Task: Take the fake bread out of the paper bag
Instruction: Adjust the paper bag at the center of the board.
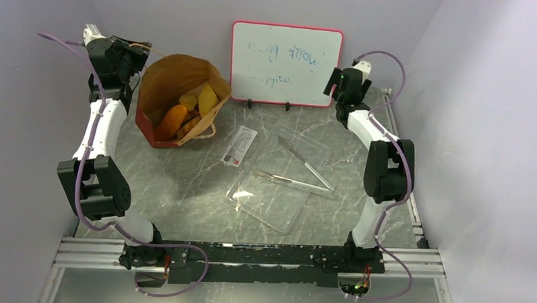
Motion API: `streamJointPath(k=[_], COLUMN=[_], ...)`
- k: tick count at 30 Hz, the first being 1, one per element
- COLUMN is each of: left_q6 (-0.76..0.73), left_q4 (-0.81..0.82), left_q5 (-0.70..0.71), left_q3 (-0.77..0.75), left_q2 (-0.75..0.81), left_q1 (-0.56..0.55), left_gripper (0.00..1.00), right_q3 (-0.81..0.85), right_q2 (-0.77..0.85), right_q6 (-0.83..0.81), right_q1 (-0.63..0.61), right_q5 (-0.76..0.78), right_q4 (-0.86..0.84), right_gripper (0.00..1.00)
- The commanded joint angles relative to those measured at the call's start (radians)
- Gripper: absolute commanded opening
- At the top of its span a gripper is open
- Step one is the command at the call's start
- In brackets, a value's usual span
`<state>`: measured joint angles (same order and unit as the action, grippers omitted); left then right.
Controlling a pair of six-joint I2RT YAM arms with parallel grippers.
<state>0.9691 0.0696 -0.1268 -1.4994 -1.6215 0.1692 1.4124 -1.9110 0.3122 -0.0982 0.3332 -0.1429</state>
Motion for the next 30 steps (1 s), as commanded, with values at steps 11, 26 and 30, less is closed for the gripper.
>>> streamJointPath(k=[11, 26, 30], left_q6=[0.204, 0.047, -0.005], left_q4=[0.055, -0.013, 0.014], left_q5=[-0.058, -0.122, -0.134], left_q3=[0.037, 0.066, 0.172], left_q2=[-0.064, -0.007, 0.077], left_q1=[0.018, 0.018, 0.008], left_gripper=[0.09, 0.08, 0.07], right_q3=[-0.061, 0.025, 0.001], right_q2=[0.150, 0.105, 0.174], right_q6=[0.021, 0.141, 0.122], right_q1=[-0.520, -0.768, -0.809], right_q5=[0.041, 0.058, 0.128], right_q4=[0.120, 0.135, 0.154], right_gripper=[0.82, 0.82, 0.82])
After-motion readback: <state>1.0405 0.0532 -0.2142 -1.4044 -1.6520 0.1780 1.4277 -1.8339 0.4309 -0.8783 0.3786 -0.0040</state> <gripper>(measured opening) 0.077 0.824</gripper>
